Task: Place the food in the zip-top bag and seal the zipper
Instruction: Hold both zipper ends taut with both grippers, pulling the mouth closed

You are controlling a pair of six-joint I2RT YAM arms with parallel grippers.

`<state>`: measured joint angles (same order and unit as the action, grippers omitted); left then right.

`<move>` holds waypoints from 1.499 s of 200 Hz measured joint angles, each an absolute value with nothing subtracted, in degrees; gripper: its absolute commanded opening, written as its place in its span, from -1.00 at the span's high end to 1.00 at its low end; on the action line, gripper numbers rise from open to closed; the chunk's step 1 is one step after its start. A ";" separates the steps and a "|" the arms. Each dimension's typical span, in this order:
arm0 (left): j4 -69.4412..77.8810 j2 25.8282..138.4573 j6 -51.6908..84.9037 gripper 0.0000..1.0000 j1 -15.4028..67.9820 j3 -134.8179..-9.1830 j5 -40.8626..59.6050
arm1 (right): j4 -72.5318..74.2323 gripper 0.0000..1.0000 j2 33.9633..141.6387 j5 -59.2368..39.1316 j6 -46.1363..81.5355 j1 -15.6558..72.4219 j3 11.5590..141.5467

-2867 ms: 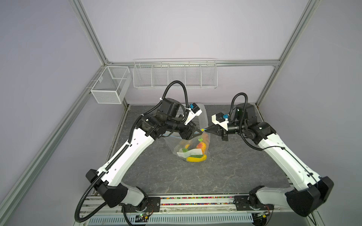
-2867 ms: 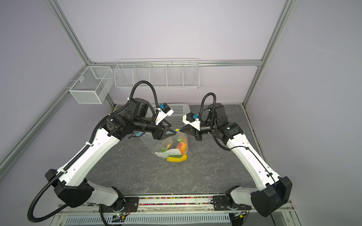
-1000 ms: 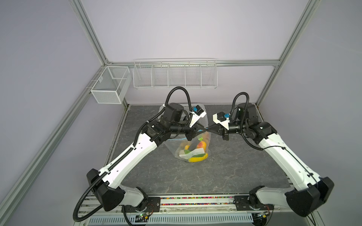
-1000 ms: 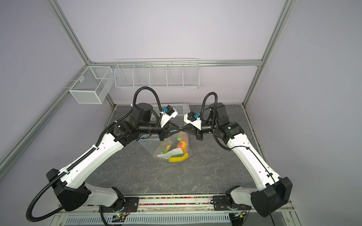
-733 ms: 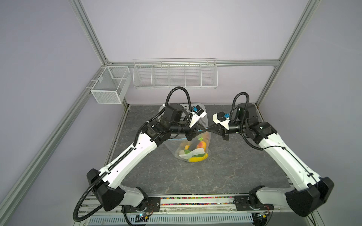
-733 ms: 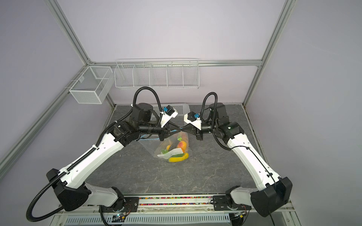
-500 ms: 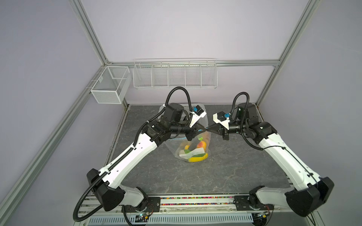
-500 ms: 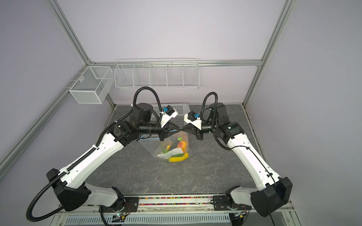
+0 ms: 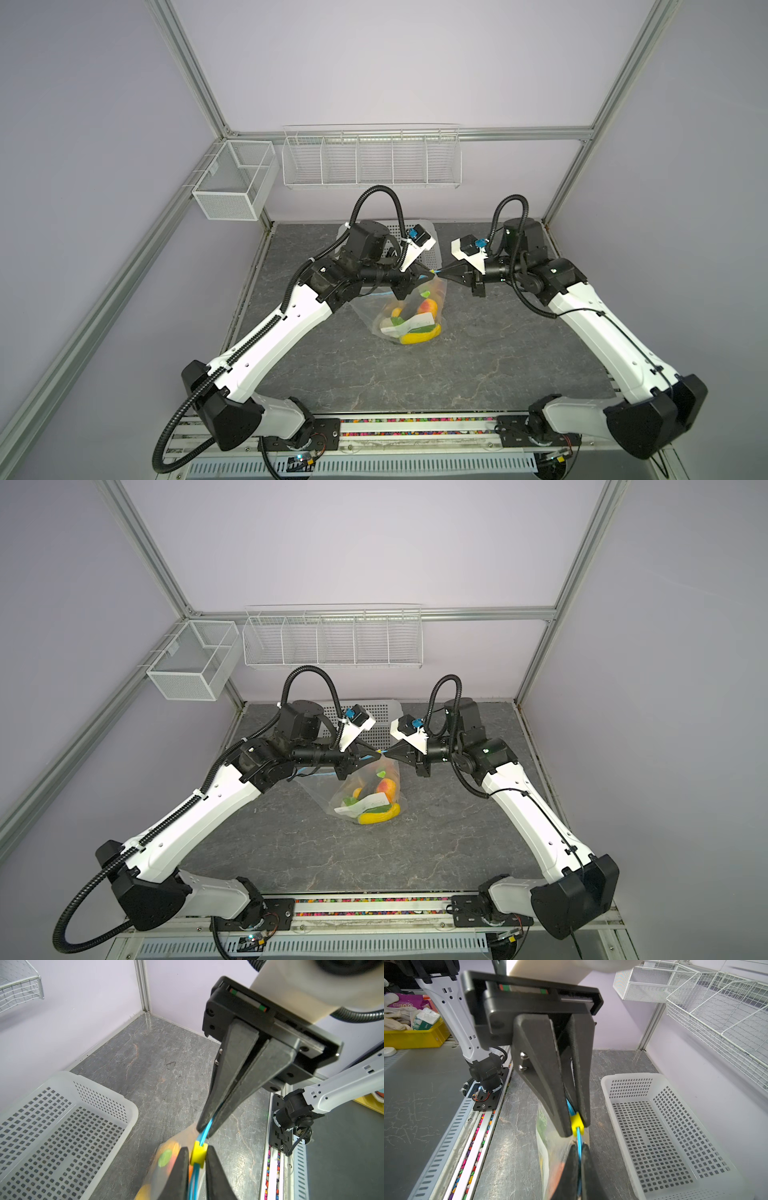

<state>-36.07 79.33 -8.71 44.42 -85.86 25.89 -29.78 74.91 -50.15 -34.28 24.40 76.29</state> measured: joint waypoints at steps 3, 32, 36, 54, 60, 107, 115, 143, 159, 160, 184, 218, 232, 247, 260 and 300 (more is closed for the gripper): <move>-36.12 79.26 -8.71 0.68 44.42 -85.86 25.74 | -29.76 0.87 74.91 -50.13 -34.30 24.40 76.29; -36.73 78.50 -8.84 0.68 44.42 -85.19 24.64 | -29.76 0.87 74.91 -49.71 -34.28 24.40 76.29; -36.86 78.39 -8.86 0.69 44.42 -85.10 24.43 | -29.76 0.87 74.91 -49.65 -34.28 24.40 76.29; -37.23 77.93 -8.93 0.69 44.42 -84.66 23.68 | -29.78 0.87 74.91 -49.34 -34.28 24.40 76.29; -37.28 77.71 -8.93 0.69 44.42 -84.42 23.35 | -29.76 0.87 74.94 -49.32 -34.28 24.40 76.29; -37.41 77.23 -9.78 0.22 44.42 -84.01 23.29 | -29.78 0.87 74.94 -49.34 -34.28 24.38 76.29; -37.19 77.23 -9.74 0.16 44.40 -84.07 23.66 | -29.76 0.87 74.96 -49.34 -34.28 24.38 76.29; -35.27 77.25 -10.63 0.15 44.40 -84.38 24.58 | -29.78 0.86 75.02 -49.34 -34.28 24.36 76.29; -33.82 77.30 -11.35 0.18 44.40 -84.38 25.21 | -29.78 0.87 75.02 -49.34 -34.28 24.36 76.29; -33.69 77.30 -11.42 0.18 44.40 -84.38 25.30 | -29.78 0.87 75.02 -49.34 -34.28 24.36 76.29; -32.05 77.52 -12.27 0.24 44.42 -84.38 26.44 | -29.76 0.86 75.02 -49.34 -34.28 24.36 76.29; -30.83 79.05 -12.58 0.31 44.42 -84.38 27.51 | -29.76 0.87 75.02 -49.34 -34.28 24.36 76.29; -30.70 79.90 -12.58 0.38 44.42 -84.42 27.75 | -29.78 0.87 75.02 -49.34 -34.28 24.36 76.29; -30.72 80.71 -12.56 0.50 44.42 -84.44 28.14 | -29.78 0.87 75.02 -49.30 -34.28 24.36 76.29; -30.92 81.08 -12.69 0.60 44.42 -84.62 28.45 | -29.78 0.87 75.02 -49.25 -34.28 24.16 76.29; -31.59 81.14 -12.67 0.74 44.45 -84.97 28.62 | -29.76 0.87 75.02 -49.19 -34.28 24.03 76.29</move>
<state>-31.59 81.14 -12.67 44.45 -84.97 28.62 -29.76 75.02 -49.19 -34.28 24.03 76.29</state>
